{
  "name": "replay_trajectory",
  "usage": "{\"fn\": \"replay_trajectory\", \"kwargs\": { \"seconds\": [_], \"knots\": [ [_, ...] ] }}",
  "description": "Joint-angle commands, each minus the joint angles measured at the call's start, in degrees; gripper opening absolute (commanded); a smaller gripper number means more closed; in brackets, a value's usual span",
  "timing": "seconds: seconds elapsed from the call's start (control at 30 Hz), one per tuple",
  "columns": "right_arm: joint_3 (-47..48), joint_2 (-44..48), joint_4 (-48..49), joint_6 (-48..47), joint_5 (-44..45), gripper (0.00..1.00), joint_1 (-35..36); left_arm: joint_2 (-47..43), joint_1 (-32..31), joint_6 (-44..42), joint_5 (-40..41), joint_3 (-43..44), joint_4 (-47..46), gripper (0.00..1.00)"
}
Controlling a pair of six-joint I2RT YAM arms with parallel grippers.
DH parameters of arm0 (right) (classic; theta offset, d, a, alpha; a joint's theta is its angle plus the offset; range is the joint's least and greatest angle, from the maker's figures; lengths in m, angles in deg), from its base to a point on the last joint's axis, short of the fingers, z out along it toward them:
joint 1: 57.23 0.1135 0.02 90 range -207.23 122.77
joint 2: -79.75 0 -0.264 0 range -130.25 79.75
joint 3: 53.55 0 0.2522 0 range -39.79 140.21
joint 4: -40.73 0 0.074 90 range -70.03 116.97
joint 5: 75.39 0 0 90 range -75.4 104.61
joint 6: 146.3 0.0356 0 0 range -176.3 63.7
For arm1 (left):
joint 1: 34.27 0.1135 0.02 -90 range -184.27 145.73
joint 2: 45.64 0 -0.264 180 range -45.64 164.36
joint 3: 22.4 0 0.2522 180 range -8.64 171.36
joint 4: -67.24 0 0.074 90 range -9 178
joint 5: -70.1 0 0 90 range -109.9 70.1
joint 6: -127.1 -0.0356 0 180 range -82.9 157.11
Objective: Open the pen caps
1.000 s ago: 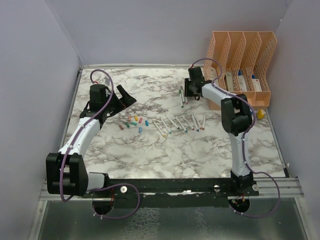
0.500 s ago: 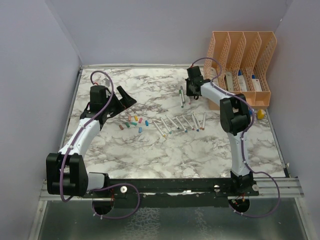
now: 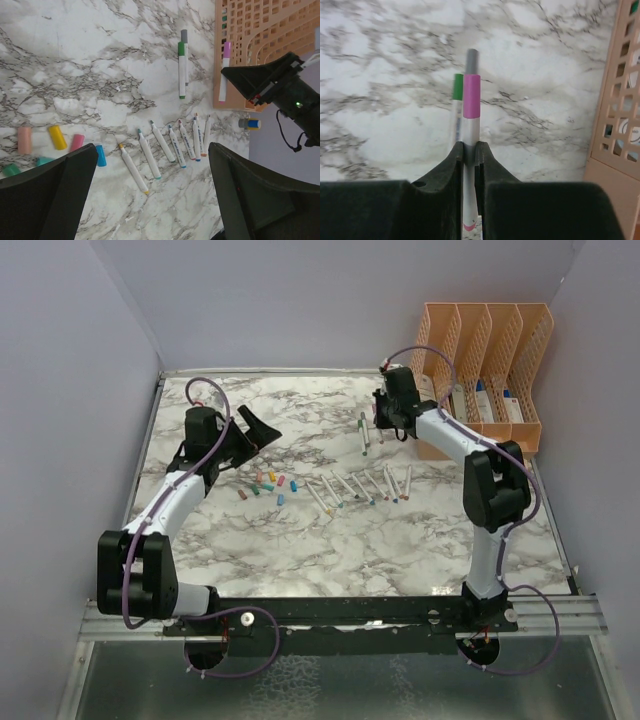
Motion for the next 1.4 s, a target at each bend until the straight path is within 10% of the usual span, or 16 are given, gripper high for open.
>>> {"fn": "replay_trajectory", "kwargs": {
  "seconds": [0.0, 0.73, 1.37],
  "knots": [
    [-0.76, 6.18, 3.13, -4.73, -7.36, 0.01, 4.77, 2.64, -2.54, 2.94, -2.6, 3.12, -5.53, 0.95],
    [-4.22, 11.84, 6.28, -0.78, -16.06, 0.01, 21.39, 9.11, -8.85, 5.42, -0.93, 4.41, -11.51, 0.84],
    [-5.83, 14.46, 9.38, -1.99, -19.51, 0.01, 22.75, 10.5, -9.4, 6.52, -1.98, 4.01, -14.09, 0.51]
  ]
}}
